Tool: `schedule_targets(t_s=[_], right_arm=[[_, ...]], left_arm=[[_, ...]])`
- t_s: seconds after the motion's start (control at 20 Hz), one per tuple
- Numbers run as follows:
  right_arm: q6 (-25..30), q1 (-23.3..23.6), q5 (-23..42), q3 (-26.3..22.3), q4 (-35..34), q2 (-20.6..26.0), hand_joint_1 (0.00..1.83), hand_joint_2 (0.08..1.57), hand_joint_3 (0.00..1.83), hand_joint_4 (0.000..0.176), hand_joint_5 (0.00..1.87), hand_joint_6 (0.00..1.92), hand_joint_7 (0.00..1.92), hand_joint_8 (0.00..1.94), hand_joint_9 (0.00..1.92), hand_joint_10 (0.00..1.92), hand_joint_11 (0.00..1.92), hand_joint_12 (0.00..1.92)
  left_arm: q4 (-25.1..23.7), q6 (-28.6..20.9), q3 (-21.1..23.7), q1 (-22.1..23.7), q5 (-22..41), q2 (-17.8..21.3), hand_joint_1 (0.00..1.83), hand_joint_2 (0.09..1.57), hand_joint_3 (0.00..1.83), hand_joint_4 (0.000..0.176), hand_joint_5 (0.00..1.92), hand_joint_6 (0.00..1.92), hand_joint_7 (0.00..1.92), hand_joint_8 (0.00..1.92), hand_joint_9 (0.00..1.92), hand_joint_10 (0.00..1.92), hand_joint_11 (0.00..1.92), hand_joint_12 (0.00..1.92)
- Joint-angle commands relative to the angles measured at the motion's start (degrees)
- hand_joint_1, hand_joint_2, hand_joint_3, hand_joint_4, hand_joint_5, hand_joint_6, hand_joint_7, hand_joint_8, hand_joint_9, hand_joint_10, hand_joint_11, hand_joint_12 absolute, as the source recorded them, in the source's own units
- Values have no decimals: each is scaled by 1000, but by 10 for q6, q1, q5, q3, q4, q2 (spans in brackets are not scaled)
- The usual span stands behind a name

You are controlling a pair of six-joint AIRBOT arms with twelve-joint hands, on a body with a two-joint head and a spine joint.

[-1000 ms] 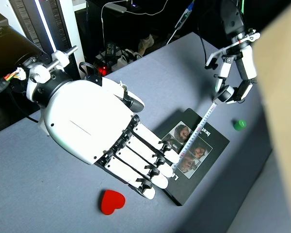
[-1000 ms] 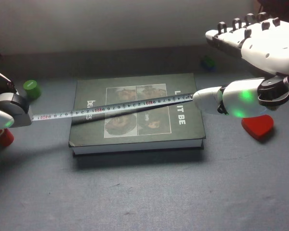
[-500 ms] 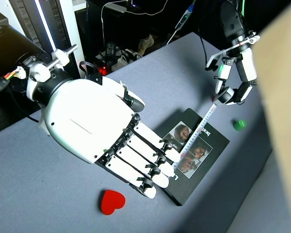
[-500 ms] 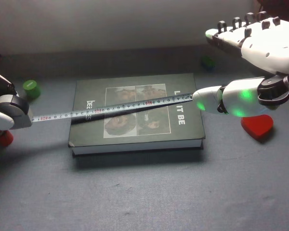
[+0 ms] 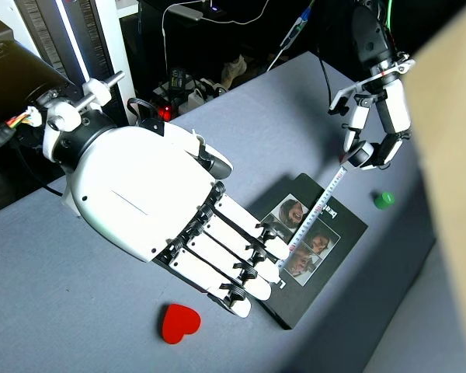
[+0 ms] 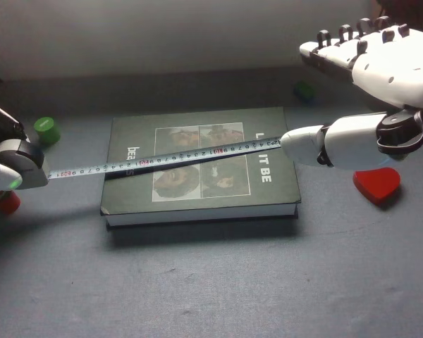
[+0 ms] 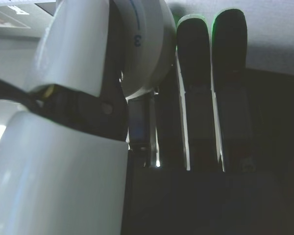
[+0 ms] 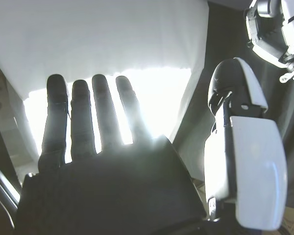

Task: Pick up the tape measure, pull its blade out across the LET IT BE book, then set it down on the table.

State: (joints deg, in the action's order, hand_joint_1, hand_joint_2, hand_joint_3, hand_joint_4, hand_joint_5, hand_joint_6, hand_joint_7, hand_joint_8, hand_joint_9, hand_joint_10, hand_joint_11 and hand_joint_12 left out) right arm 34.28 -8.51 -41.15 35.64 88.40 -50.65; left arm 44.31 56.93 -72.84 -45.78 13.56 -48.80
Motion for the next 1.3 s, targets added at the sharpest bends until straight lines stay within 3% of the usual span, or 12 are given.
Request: schedule_targets(t_s=[0.0, 0.35, 0.45, 0.5, 0.75, 0.85, 1.05, 1.25], right_arm=[[4, 3, -6, -1, 45, 4, 76, 1077, 5, 14, 1, 0, 30, 0, 14, 2, 0, 489], [4, 1, -6, -1, 46, 4, 73, 1091, 8, 12, 1, 0, 32, 1, 15, 1, 0, 491], [6, 1, -5, -1, 46, 4, 73, 1091, 7, 12, 1, 0, 33, 1, 17, 2, 0, 492], [6, 1, -5, -1, 47, 4, 76, 1088, 5, 12, 8, 3, 44, 5, 20, 3, 0, 495], [6, 0, -5, -1, 47, 4, 79, 1086, 2, 12, 11, 3, 47, 5, 22, 3, 0, 496], [7, -1, -1, -1, 47, 4, 80, 1086, 2, 12, 12, 3, 47, 4, 22, 3, 0, 496], [7, -2, 0, -3, 47, 5, 81, 1084, 0, 11, 25, 3, 58, 3, 40, 4, 0, 546], [-15, -8, 30, -6, 50, 7, 82, 1082, 0, 8, 25, 2, 60, 3, 45, 5, 0, 549]], left_arm=[[-8, 1, -6, 0, 55, 3, 1374, 1120, 0, 0, 901, 939, 1022, 973, 869, 1279, 750, 1195], [-13, 2, 21, 32, 54, 18, 1373, 1122, 0, 0, 905, 949, 1005, 987, 868, 1283, 754, 1194], [-12, 6, 41, 48, 47, 29, 1373, 1122, 0, 0, 902, 953, 1005, 988, 868, 1283, 760, 1196], [14, 40, 75, 68, 44, 49, 1373, 1123, 0, 0, 896, 959, 1008, 986, 866, 1285, 763, 1195], [56, 76, 144, 82, 39, 90, 1372, 1128, 1, 0, 876, 976, 1006, 999, 858, 1298, 762, 1195], [90, 103, 185, 77, 39, 114, 1371, 1129, 0, 0, 871, 982, 1005, 999, 858, 1298, 762, 1195], [105, 110, 238, 54, 40, 141, 1372, 1129, 0, 0, 871, 984, 1005, 998, 858, 1298, 762, 1194], [117, 109, 256, 20, 52, 142, 1372, 1128, 0, 0, 872, 983, 1006, 997, 859, 1297, 765, 1195]])
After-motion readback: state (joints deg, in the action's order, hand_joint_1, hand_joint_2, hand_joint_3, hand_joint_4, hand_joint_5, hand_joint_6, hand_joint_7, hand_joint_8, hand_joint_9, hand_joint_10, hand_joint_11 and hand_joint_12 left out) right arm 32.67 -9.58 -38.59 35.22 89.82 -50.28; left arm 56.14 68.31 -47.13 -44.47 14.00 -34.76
